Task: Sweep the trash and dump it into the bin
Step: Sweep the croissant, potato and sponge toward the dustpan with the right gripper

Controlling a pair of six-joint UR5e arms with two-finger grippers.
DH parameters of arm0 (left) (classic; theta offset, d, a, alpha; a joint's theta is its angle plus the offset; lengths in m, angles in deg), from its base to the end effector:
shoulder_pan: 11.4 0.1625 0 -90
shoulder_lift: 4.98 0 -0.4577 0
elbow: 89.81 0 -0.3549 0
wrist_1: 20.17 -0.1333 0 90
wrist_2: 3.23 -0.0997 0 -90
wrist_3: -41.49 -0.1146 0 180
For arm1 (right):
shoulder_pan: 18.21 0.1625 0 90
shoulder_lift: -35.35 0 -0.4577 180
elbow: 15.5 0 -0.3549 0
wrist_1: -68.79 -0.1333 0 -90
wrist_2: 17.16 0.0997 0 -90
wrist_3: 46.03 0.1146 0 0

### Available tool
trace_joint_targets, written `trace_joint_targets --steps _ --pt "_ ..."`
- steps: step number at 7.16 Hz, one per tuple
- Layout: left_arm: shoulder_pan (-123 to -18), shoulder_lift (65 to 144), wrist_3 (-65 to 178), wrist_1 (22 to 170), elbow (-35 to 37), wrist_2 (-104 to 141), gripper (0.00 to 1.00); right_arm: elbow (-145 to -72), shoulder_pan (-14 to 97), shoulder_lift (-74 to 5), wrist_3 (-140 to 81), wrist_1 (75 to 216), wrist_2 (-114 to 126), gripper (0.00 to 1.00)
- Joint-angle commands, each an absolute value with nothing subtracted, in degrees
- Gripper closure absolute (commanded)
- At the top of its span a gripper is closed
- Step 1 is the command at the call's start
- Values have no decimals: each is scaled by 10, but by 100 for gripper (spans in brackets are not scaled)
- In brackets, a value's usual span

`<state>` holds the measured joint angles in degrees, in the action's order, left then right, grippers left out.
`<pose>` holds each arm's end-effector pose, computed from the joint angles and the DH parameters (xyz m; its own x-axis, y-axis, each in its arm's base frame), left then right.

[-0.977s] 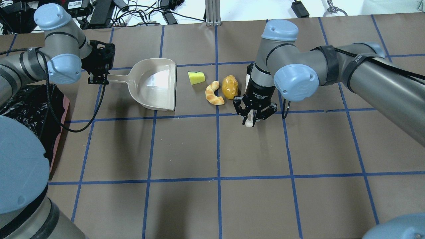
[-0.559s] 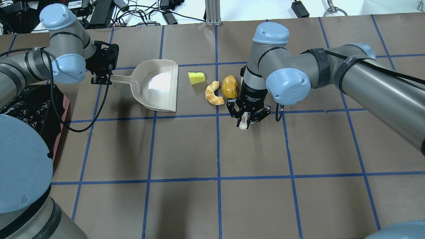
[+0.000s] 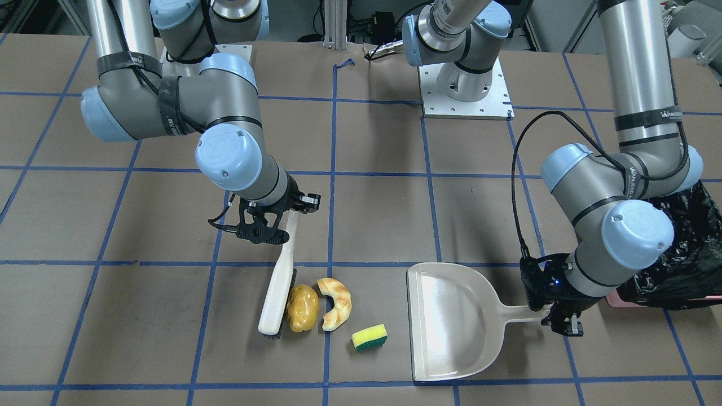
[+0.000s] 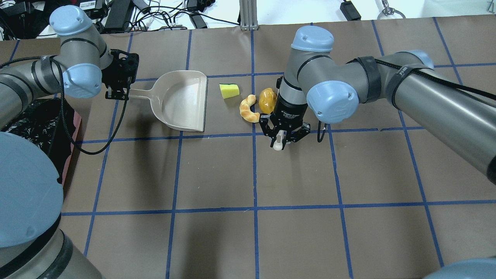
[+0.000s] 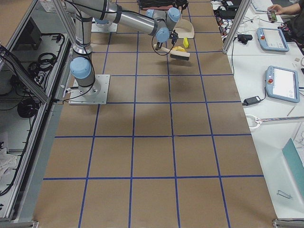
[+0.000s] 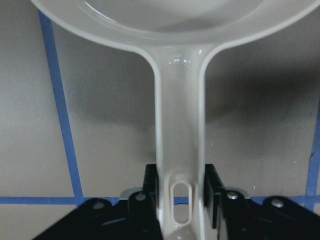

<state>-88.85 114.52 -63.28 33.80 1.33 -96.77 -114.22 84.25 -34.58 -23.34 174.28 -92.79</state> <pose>0.0160 -0.6529 0.2755 0.0389 0.9964 -0.0752 0.9960 -0.0326 0.0834 0.2744 -0.4920 0.2905 -0.9651 0.2252 -0.1341 0.1759 0.9358 0.3054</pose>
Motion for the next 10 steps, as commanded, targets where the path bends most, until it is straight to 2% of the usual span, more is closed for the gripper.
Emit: trace_joint_targets --steps 1,3,5,10 --pt "-893 1145 -630 339 13 -981 100 -1141 858 -330 -199 1778 -925 100" --pt "-898 1145 -629 341 13 -988 100 -1133 873 -323 -186 1795 -922 100" --pt "-901 1145 -628 341 12 -1003 100 -1090 902 -293 -136 1794 -921 100" --pt "-902 1145 -613 342 11 -1007 100 -1038 938 -255 -71 1796 -910 100"
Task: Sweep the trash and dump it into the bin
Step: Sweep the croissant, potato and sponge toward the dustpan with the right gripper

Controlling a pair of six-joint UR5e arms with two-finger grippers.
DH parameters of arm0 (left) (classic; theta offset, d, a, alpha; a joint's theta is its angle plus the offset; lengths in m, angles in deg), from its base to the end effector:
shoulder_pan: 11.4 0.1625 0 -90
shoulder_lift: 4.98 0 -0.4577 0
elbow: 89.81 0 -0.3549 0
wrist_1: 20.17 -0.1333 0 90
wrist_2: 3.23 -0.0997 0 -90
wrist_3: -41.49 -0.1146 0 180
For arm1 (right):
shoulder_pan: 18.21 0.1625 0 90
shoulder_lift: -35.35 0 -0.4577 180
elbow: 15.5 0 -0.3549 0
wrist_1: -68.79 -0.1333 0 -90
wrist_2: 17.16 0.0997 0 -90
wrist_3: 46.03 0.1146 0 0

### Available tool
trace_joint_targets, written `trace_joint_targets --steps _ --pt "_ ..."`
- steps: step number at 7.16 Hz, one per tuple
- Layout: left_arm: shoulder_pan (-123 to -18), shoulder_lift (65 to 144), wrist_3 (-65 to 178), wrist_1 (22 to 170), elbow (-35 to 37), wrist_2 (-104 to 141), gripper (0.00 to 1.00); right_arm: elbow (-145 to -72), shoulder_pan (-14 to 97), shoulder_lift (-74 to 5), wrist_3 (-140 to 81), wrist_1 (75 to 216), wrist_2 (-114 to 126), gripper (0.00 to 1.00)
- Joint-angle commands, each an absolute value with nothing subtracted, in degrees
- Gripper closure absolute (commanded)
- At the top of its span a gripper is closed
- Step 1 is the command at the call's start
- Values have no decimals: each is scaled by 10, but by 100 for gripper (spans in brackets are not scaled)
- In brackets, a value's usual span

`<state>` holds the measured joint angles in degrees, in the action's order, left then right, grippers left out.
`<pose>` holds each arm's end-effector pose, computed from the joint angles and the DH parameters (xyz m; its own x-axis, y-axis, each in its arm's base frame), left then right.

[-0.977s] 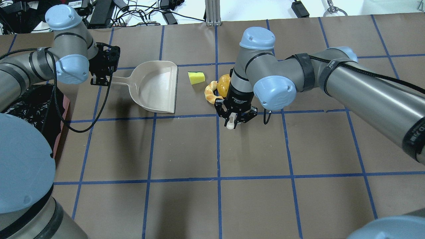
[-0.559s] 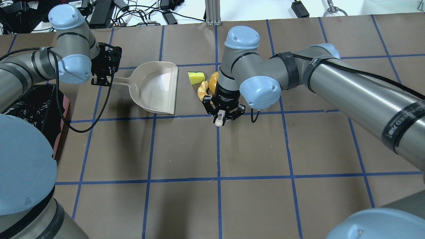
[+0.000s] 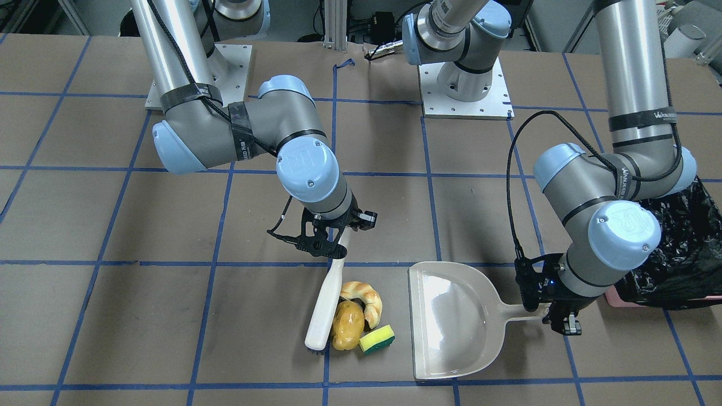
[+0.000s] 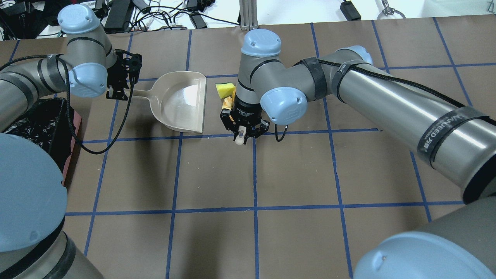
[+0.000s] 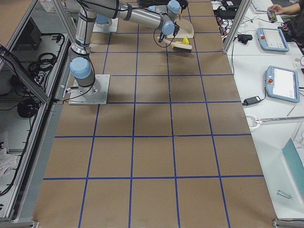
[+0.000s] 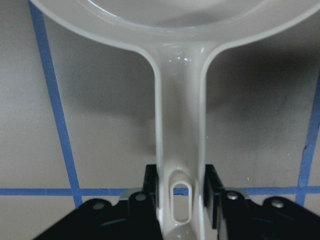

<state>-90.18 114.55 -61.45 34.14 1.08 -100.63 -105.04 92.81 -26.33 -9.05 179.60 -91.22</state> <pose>0.0085 -0.6522 0.2770 0.0285 0.9977 -0.0608 0.9892 -0.0194 0.1456 0.3749 -0.5162 0.2780 -0.9408 0.3069 -0.1439 0.2628 0.9286 0.2620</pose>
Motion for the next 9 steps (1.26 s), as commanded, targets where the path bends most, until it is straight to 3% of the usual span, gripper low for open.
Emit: trace_joint_targets --steps 1,6,9 --pt "-902 1145 -613 342 11 -1007 100 -1024 946 -244 -59 1797 -904 100" --pt "-909 1146 -613 348 0 -1014 100 -1008 996 -223 15 1849 -895 100" --pt "-909 1151 -613 345 0 -1014 100 -950 1029 -185 65 1863 -896 100"
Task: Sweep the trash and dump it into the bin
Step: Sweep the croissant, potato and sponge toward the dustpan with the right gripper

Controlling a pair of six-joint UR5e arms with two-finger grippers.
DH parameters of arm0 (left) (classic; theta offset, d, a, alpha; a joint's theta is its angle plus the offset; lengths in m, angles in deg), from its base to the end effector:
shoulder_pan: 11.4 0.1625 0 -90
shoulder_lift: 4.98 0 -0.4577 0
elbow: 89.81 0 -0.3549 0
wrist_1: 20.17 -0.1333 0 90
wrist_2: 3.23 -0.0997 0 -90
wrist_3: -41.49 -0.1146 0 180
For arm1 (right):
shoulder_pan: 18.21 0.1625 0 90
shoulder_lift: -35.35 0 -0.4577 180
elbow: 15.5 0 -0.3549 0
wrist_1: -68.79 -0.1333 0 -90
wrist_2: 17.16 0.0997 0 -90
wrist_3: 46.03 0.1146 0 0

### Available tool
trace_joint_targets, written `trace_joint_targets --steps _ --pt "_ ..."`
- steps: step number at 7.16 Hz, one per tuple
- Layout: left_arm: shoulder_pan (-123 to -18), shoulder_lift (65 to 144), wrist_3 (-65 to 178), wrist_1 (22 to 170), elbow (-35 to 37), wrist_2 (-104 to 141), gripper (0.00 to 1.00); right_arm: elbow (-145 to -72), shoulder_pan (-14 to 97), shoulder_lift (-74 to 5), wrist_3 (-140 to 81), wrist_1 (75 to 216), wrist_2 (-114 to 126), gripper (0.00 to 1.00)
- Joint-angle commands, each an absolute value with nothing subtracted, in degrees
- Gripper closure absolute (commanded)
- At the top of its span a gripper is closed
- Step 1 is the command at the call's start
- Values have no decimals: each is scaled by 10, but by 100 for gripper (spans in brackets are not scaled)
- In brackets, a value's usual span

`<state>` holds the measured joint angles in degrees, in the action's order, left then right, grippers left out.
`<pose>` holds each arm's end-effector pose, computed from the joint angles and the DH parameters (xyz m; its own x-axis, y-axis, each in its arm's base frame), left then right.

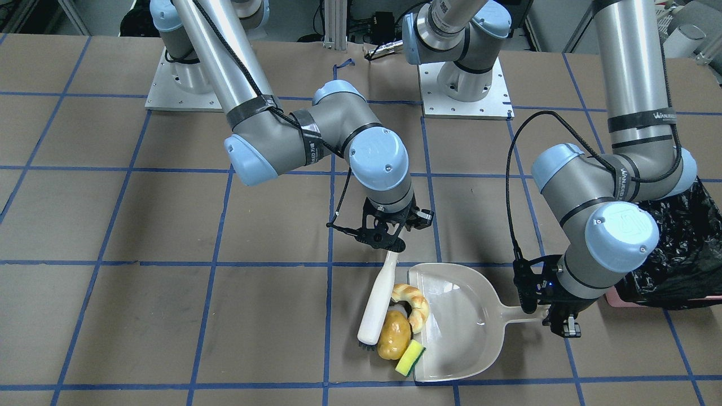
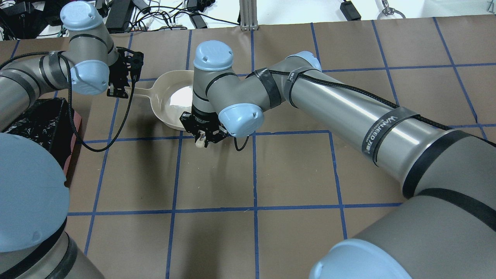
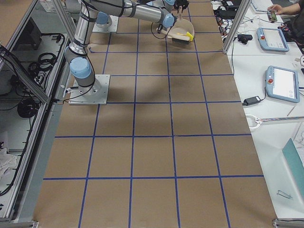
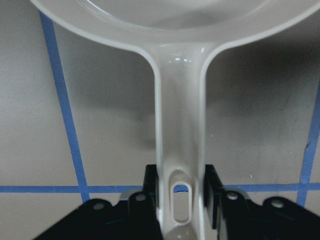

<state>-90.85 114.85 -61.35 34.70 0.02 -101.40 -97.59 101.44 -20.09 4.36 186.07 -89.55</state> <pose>0.0033 -0.6566 0.2805 0.0380 0.9974 -0.0615 0.9869 -0.0278 0.1591 0.4813 -0.5059 0.2721 -0.9082 0.3670 -0.2013 0.3215 0.9195 0.2261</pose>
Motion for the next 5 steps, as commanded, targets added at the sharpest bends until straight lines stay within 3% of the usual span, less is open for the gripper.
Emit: trace_joint_targets --steps 1,5 --pt "-909 1152 -613 345 -1 -1014 100 -934 1039 -174 84 1863 -896 100" --pt "-909 1153 -613 345 -2 -1015 100 -911 1071 -170 142 1865 -882 100"
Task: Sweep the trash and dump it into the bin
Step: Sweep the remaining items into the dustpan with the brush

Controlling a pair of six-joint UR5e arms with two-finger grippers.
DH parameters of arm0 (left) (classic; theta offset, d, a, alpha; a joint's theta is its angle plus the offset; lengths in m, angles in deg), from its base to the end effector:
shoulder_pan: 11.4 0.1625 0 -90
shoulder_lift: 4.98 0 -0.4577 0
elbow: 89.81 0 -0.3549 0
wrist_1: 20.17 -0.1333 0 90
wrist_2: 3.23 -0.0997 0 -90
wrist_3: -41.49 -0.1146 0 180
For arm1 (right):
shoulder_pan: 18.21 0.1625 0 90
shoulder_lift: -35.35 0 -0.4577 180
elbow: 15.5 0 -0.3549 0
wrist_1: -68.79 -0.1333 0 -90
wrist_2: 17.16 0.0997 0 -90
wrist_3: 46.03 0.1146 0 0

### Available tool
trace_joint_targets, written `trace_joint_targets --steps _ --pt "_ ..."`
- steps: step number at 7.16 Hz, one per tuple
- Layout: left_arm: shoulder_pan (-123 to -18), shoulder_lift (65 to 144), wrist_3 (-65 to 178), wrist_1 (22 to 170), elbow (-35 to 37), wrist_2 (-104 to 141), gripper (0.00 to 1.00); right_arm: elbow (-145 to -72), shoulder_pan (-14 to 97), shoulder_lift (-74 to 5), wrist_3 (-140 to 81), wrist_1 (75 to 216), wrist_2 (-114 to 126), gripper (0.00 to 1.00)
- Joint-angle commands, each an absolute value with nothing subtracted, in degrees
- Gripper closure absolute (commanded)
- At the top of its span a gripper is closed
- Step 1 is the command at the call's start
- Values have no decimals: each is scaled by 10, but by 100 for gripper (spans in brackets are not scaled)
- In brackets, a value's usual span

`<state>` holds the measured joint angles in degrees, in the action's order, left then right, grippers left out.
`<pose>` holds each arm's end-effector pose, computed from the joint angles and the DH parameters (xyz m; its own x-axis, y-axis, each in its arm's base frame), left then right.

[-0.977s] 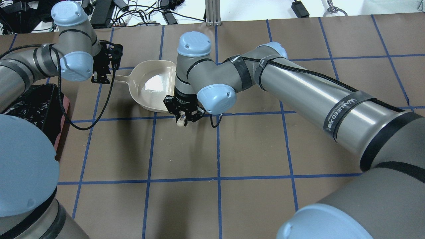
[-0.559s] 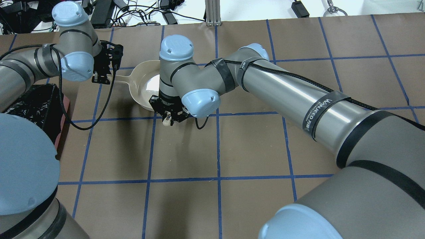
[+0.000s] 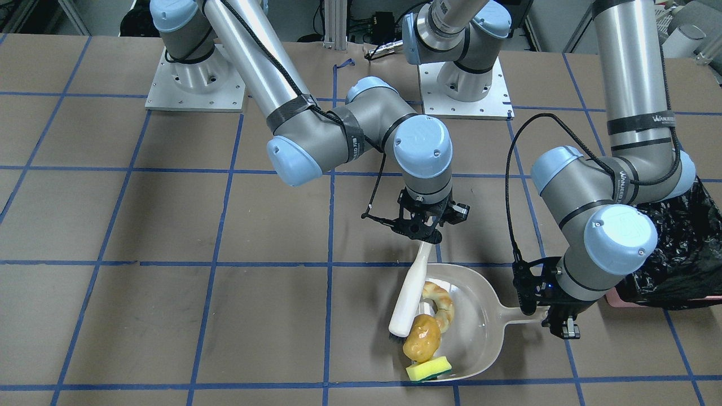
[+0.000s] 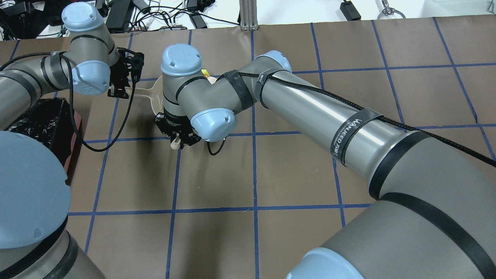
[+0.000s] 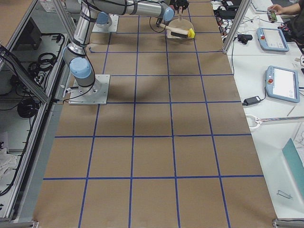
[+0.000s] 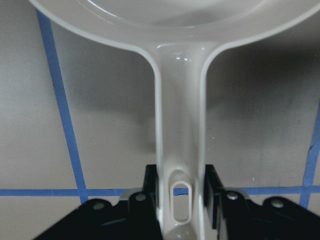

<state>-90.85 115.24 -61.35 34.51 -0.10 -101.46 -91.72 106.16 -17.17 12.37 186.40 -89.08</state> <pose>0.0037 -0.6583 0.2774 0.0379 0.9975 -0.0599 0.9867 -0.0279 0.1598 0.5404 -0.4910 0.2812 -0.8846 0.4110 -0.2203 0.3630 0.9035 0.2280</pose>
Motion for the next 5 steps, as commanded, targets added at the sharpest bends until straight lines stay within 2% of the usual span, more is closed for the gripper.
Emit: trace_joint_targets --steps 1,5 --pt "-909 1153 -613 345 -2 -1014 100 -905 1079 -169 149 1866 -863 100" --pt "-909 1153 -613 346 -2 -1015 100 -902 1117 -144 242 1939 -817 100"
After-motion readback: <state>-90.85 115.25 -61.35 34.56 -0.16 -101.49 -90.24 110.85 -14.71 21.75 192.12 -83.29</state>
